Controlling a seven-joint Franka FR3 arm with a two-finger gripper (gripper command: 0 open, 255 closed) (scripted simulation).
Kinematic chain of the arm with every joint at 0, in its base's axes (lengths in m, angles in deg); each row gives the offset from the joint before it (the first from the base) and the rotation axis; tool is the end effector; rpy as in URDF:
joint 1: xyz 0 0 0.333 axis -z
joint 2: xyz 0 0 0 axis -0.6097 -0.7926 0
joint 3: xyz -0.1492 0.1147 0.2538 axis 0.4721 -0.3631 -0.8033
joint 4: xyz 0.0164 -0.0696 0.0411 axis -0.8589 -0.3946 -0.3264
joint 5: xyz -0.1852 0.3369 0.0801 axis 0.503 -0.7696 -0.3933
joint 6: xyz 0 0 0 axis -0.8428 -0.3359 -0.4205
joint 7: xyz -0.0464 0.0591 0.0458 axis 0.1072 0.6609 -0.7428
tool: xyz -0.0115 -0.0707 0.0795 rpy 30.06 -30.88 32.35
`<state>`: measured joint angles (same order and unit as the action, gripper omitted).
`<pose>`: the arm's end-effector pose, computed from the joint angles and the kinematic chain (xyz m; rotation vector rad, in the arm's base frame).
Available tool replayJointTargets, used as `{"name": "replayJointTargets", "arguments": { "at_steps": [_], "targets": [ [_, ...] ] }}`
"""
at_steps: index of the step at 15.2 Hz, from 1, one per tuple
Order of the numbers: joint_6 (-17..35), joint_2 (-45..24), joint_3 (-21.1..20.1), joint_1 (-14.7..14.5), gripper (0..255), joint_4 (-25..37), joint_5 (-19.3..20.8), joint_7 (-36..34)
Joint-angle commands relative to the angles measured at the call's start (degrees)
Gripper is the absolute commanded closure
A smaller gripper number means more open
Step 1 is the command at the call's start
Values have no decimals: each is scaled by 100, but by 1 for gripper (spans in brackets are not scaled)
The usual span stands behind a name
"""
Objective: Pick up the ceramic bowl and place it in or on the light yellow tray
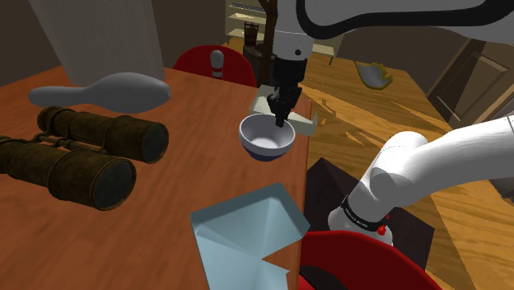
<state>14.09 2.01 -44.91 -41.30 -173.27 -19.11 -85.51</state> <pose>0.3194 0.1198 0.5171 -3.0616 -0.1075 0.2032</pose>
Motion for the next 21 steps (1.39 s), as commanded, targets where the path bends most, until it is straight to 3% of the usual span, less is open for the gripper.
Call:
{"name": "replayJointTargets", "arguments": {
  "at_steps": [1,5,21],
  "targets": [
    [0,-1,0,0,255,-2,1,0],
    [1,-1,0,1,255,-2,1,0],
    [-1170,-167,128,43,255,1339,114,-134]
  ]
}}
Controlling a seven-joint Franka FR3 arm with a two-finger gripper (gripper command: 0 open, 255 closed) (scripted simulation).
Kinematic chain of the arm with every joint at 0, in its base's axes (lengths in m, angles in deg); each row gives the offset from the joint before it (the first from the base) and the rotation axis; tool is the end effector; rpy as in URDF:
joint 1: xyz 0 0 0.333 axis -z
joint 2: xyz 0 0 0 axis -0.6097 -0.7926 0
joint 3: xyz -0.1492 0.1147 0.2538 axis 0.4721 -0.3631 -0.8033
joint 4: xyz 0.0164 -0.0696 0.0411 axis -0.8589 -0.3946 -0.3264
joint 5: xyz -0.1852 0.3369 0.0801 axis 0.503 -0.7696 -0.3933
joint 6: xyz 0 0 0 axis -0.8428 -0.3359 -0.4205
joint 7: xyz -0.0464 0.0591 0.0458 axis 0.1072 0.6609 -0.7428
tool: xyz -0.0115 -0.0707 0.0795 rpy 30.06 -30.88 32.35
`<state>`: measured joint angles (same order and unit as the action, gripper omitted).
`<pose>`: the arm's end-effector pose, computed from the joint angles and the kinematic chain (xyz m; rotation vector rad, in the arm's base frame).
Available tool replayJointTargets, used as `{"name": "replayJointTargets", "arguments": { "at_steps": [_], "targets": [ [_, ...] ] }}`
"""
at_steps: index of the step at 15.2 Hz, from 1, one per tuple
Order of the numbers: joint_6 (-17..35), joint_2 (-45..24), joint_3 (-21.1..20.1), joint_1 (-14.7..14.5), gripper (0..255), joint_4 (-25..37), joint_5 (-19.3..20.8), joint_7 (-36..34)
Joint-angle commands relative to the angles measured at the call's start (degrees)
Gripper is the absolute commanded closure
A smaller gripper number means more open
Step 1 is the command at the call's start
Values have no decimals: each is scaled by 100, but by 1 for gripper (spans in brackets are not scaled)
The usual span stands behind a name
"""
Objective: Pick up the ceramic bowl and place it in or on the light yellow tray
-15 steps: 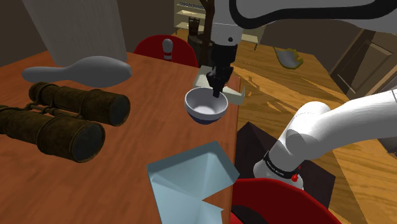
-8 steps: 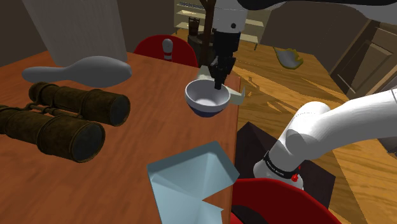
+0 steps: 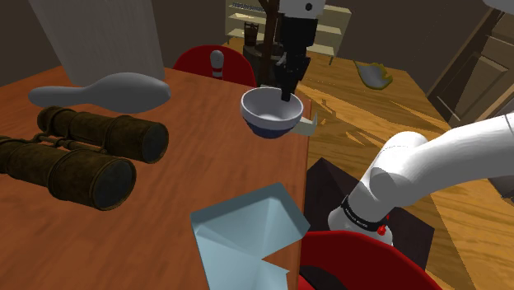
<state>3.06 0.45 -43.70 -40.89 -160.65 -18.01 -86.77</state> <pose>0.3198 0.1199 0.5967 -3.0620 -0.1076 0.2033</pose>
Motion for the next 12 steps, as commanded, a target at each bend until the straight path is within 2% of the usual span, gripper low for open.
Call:
{"name": "replayJointTargets", "arguments": {
  "at_steps": [1,7,12],
  "targets": [
    [-139,-31,13,4,255,169,10,-17],
    [-563,-176,48,17,255,739,40,-73],
    [-714,-459,587,218,255,1082,449,585]
  ]
}}
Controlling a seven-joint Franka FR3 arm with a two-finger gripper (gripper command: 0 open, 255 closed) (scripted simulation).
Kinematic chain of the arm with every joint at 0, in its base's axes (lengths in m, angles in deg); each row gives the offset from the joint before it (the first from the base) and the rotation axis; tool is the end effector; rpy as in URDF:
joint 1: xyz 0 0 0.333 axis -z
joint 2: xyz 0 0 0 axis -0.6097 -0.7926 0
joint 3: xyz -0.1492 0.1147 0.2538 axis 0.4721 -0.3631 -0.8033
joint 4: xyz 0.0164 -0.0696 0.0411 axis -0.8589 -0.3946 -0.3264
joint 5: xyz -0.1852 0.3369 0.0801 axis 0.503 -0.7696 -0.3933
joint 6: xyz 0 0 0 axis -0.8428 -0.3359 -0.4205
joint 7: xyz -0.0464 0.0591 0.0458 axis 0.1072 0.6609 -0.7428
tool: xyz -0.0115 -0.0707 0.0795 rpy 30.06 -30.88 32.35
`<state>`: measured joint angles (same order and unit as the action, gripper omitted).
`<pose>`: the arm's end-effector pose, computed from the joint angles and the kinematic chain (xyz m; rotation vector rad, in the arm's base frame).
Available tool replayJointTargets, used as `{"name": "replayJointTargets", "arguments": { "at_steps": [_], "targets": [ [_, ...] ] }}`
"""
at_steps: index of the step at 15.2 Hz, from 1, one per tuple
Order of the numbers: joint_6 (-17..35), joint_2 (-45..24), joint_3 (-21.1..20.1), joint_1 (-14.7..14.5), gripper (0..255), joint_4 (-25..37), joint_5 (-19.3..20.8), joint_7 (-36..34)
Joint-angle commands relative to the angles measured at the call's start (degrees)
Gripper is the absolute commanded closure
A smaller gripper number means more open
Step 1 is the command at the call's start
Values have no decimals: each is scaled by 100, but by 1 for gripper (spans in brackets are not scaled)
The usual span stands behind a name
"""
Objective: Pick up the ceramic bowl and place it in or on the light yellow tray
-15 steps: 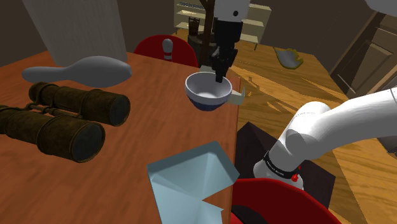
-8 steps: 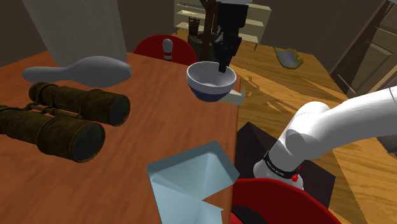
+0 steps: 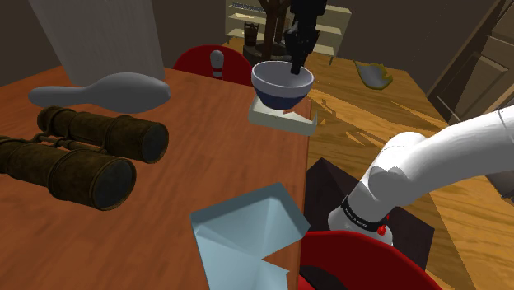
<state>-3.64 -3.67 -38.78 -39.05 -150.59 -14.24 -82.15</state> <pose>0.3402 0.0702 0.6467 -3.0616 -0.1055 0.2035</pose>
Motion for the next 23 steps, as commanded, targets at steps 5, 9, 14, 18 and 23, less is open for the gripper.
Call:
{"name": "replayJointTargets", "arguments": {
  "at_steps": [5,9,14,18,23],
  "targets": [
    [-176,-469,604,223,255,575,429,779],
    [-282,-904,991,366,255,1092,657,1309],
    [-101,-1036,1161,435,255,1037,748,1554],
    [207,-930,1160,441,255,623,759,1557],
    [587,-826,1162,449,255,139,771,1563]
  ]
}}
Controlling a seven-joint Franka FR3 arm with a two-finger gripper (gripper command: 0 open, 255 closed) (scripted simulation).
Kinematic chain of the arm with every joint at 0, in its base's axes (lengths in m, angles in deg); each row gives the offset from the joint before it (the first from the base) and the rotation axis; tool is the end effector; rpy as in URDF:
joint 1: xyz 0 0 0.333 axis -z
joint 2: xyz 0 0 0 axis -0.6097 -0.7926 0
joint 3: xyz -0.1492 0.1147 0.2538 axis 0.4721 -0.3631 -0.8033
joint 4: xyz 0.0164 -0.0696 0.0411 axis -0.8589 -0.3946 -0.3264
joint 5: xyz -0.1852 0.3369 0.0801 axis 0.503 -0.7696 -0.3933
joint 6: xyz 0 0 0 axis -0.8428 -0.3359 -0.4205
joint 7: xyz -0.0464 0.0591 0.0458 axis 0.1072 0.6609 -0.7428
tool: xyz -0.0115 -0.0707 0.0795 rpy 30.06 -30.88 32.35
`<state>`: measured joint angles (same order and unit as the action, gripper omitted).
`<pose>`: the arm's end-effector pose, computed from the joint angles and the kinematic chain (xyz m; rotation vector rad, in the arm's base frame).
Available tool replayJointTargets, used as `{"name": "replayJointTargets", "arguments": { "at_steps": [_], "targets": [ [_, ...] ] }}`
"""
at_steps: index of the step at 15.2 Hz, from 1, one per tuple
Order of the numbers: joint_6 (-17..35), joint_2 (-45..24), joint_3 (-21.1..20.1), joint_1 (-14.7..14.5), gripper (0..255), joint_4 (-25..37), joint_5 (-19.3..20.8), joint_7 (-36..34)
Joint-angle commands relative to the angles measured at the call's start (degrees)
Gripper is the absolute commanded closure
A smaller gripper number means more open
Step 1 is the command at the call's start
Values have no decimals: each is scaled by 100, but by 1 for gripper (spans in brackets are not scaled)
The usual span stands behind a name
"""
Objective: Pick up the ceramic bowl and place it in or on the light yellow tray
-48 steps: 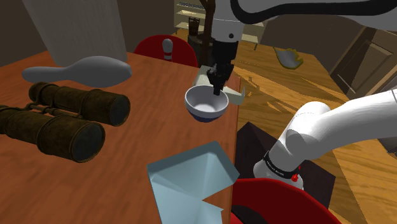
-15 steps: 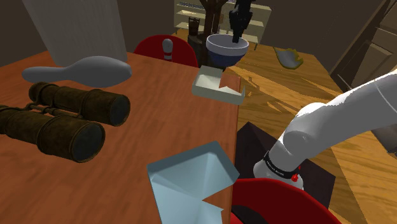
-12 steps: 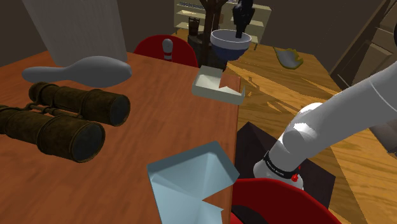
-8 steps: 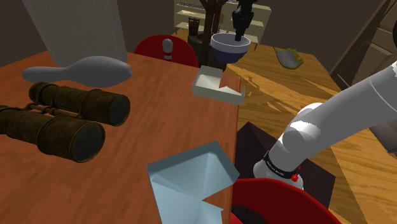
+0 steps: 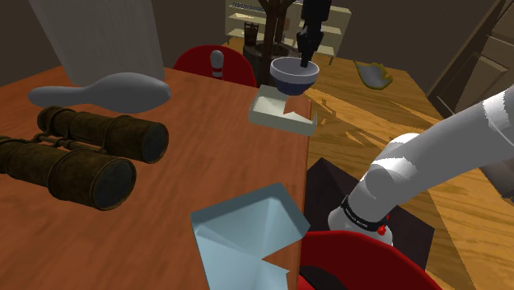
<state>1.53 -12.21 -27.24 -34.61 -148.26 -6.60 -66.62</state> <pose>0.3958 -0.0706 0.6159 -3.0619 -0.1073 0.2048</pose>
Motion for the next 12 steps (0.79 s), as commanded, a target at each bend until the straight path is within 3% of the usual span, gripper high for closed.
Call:
{"name": "replayJointTargets", "arguments": {
  "at_steps": [1,8,12],
  "targets": [
    [146,46,8,7,255,-188,8,12],
    [688,133,16,17,255,-817,22,24],
    [688,133,16,16,255,-817,22,24]
  ]
}}
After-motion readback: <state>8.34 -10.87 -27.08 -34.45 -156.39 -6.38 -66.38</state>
